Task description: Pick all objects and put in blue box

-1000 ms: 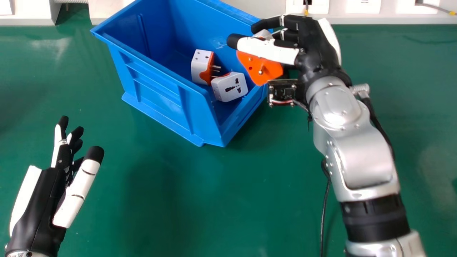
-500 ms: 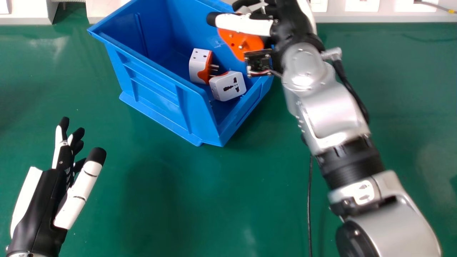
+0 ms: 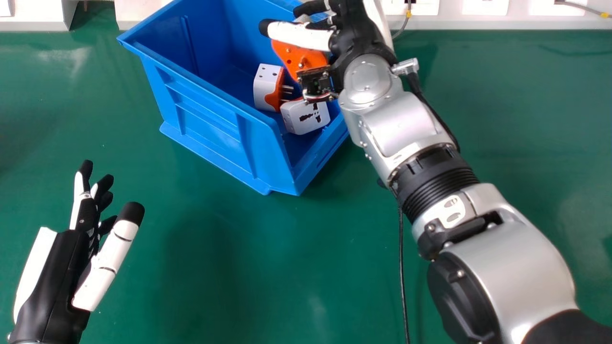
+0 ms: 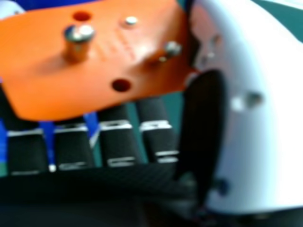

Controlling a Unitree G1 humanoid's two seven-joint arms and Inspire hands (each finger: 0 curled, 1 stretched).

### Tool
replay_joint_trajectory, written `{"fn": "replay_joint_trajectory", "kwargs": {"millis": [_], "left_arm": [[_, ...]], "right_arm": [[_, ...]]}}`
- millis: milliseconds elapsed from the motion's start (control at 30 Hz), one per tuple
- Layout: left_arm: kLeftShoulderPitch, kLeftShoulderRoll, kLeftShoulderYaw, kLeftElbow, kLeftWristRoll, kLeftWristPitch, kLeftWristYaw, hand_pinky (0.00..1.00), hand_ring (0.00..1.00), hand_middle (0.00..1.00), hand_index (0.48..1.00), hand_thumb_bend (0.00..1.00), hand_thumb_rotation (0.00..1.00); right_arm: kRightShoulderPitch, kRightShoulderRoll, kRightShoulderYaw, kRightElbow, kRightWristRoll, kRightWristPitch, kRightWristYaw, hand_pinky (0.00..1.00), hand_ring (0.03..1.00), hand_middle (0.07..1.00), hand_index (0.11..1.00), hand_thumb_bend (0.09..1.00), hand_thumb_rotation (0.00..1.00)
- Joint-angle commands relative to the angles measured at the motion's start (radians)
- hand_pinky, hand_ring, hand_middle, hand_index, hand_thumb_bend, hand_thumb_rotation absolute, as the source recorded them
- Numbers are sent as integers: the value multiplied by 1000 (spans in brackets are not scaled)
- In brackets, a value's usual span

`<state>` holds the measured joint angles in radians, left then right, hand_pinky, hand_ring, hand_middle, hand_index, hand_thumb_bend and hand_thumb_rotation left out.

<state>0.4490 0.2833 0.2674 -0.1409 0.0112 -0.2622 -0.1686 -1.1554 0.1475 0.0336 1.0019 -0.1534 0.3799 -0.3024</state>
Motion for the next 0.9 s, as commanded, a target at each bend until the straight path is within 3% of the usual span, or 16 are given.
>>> {"fn": "replay_joint_trajectory", "kwargs": {"millis": [0,67,200,467,633,767,867], "left_arm": [[7,-5,-1,-31,1,-5,5,908,974,986,976,655,902],[11,-8,-3,-40,1,-2,6,906,974,986,975,656,901],[14,-10,-6,-42,-1,-3,7,902,971,985,974,652,898],[22,-18,-8,-62,-6,3,6,899,970,984,973,652,896],[16,-21,-6,-49,-8,-3,2,898,969,984,973,646,894],[21,-24,-7,-61,-9,3,1,898,969,984,973,644,893],[15,-23,-7,-57,-10,5,0,898,969,984,973,643,893]], "right_arm": [[-67,0,5,14,-8,-39,-17,209,322,408,656,384,319],[-74,-3,13,38,-16,-51,-17,173,272,358,625,378,313],[-80,-9,33,74,-32,-71,-18,85,150,231,482,356,282],[-82,-7,36,101,-29,-84,-35,47,99,177,300,330,178],[-74,-10,30,91,-16,-88,-17,27,74,145,217,349,117],[-61,-23,21,94,1,-111,32,18,63,130,187,354,115],[-55,-26,24,92,-3,-115,47,11,55,116,167,363,173]]}}
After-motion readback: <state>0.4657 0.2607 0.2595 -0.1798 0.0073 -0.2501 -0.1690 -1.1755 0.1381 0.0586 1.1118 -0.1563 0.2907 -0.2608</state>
